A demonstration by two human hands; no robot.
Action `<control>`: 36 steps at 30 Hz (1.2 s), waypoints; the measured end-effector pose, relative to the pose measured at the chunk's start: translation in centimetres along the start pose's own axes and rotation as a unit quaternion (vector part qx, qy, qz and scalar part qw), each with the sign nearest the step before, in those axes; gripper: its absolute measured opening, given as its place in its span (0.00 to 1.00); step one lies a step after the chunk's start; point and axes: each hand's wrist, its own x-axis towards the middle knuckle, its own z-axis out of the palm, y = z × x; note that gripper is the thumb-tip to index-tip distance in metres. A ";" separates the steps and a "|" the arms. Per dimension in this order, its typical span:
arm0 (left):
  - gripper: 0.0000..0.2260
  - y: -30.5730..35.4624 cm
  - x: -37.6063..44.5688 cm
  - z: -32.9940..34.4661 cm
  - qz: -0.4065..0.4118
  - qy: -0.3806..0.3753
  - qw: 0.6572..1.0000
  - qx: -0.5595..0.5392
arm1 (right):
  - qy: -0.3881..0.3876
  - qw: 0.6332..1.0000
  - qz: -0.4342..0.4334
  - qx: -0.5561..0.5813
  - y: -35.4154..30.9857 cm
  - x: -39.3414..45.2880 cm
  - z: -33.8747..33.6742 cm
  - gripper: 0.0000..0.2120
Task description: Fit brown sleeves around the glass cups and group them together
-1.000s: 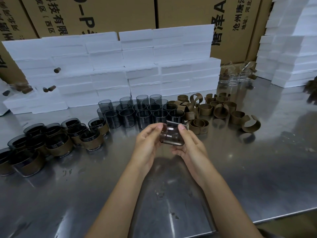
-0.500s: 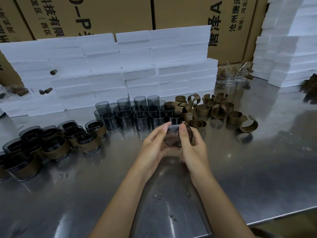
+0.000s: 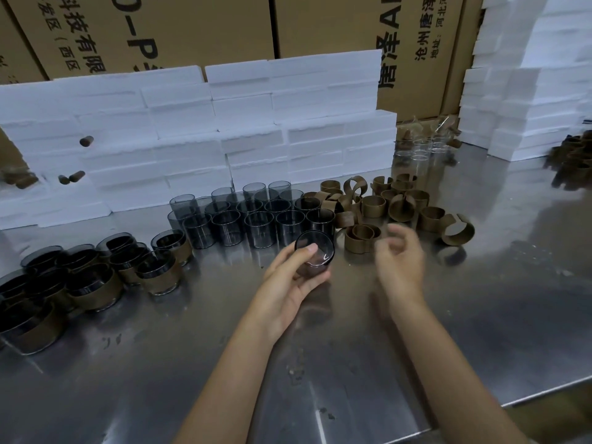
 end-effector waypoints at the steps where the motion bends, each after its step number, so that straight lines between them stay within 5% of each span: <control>1: 0.25 0.1 0.1 -0.1 -0.005 0.002 1.000 -0.010 | -0.017 0.998 0.001 -0.057 0.0 1.5 -0.6 0.21; 5: 0.19 0.0 0.4 -0.2 -0.021 -0.005 1.000 -0.009 | -0.193 0.947 -0.028 -0.257 0.2 6.2 -2.6 0.42; 9: 0.19 0.1 0.5 -0.2 -0.026 -0.019 0.999 0.013 | -0.330 0.906 -0.008 -0.264 0.6 8.3 -2.5 0.52; 18: 0.16 0.1 0.9 -0.8 -0.037 -0.020 0.999 -0.024 | -0.247 0.943 -0.059 -0.213 1.2 7.6 -2.7 0.45; 24: 0.24 0.1 1.2 -1.1 -0.019 -0.025 0.999 -0.026 | -0.199 0.963 -0.123 -0.135 -2.1 4.5 -3.4 0.38; 27: 0.22 0.1 1.0 -0.8 -0.017 -0.023 0.999 -0.021 | -0.233 0.949 -0.185 -0.100 -3.6 1.5 -3.0 0.38; 31: 0.30 0.4 0.7 -0.4 -0.009 -0.047 0.999 0.022 | -0.295 0.908 -0.267 -0.131 -3.9 -2.2 -2.0 0.39; 36: 0.33 0.6 0.1 -0.4 0.010 -0.064 0.997 0.036 | -0.286 0.877 -0.332 -0.195 -3.4 -3.8 -0.9 0.34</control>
